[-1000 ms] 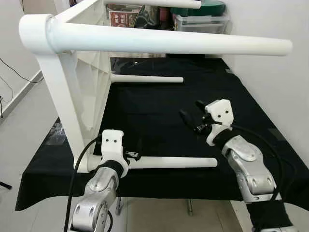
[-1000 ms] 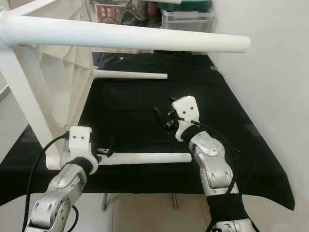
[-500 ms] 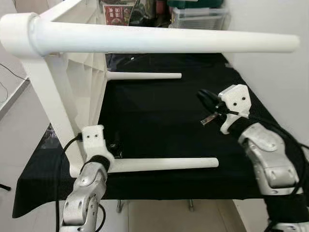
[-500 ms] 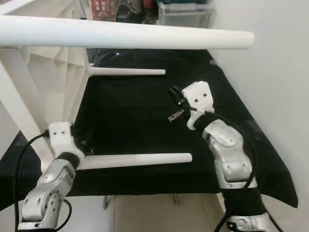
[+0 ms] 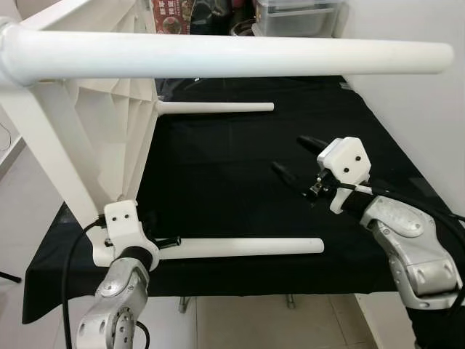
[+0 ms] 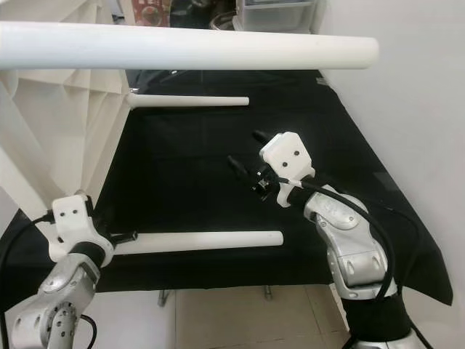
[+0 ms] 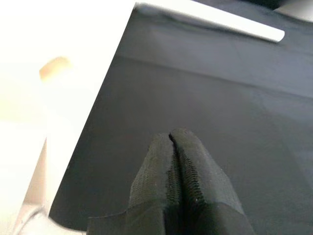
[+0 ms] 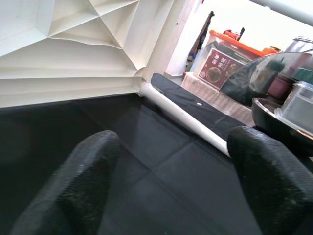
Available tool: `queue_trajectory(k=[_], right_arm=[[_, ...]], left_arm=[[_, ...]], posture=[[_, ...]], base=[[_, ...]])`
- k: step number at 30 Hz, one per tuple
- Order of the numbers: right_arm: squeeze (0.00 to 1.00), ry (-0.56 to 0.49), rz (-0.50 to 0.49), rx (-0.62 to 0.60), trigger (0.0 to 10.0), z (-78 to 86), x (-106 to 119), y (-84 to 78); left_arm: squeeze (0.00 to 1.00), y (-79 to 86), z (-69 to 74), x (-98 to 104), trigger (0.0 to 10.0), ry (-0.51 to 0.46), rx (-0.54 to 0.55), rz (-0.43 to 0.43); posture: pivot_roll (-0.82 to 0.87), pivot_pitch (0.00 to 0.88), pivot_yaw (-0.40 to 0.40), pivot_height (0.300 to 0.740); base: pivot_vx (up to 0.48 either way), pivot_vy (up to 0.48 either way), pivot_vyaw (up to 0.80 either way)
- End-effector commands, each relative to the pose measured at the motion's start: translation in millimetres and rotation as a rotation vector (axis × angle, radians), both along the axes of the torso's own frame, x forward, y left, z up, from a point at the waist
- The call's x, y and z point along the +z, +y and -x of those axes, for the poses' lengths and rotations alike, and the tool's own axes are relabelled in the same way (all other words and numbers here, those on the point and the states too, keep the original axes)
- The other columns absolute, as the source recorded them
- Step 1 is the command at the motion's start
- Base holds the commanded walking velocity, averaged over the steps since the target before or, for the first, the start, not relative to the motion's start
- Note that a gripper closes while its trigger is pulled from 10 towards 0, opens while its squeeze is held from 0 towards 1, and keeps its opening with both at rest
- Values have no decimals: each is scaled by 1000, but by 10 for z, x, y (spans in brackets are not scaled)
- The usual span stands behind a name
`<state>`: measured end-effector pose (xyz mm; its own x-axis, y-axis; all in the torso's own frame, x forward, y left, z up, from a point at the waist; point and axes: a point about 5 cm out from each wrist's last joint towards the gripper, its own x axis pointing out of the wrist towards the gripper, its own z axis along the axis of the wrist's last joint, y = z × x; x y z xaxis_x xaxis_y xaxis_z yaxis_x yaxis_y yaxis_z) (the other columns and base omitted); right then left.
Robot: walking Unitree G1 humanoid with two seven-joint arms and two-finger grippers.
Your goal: Building children table
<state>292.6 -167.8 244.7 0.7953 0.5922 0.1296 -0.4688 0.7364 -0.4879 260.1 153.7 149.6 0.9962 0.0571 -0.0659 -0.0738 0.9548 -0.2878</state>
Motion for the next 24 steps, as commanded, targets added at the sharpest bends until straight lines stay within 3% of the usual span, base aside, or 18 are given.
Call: queue_trajectory(k=[1,6,11,12,13,14,15,16,17,20,24], right_arm=[[1000,2,9,-13,10000,-15,-8,39],[1000,0,9,-36,10000,-20,-24,43],[1000,-15,7,-94,10000,-39,-40,22],[1000,-20,8,-108,10000,-45,-39,15],[941,-29,7,-126,10000,-50,-29,5],[941,-29,7,-126,10000,-50,-29,5],[424,-54,19,-157,10000,-56,-6,-12],[424,-72,27,-178,10000,-60,12,-24],[0,-114,49,-208,10000,-59,57,-45],[0,-175,68,-212,10000,-27,185,-58],[0,-183,155,-62,10000,110,323,15]], left_arm=[[0,-116,20,63,0,-40,3,26],[0,-111,82,110,0,-73,36,36],[0,-178,176,139,235,-105,-15,79],[0,-183,197,131,8941,-100,-29,75],[0,-179,225,110,10000,-90,-42,75],[0,-179,225,110,10000,-90,-42,75],[0,-163,254,84,10000,-78,-48,72],[0,-152,273,66,10000,-70,-51,71],[0,-131,292,52,10000,-66,-48,71],[0,-48,323,10,10000,-47,-20,77],[0,116,307,-69,10000,-34,21,75]], posture=[[63,135,11,740],[66,135,16,740],[67,134,15,740],[65,133,18,740],[65,134,17,740],[65,134,17,740],[63,133,17,740],[62,134,18,740],[63,135,18,740],[62,133,21,740],[50,132,32,740]], base=[[0,0,0],[0,0,0],[0,0,0],[0,0,0],[0,0,0],[0,0,0],[0,0,0],[0,0,0],[0,0,0],[0,0,0],[0,0,0]])
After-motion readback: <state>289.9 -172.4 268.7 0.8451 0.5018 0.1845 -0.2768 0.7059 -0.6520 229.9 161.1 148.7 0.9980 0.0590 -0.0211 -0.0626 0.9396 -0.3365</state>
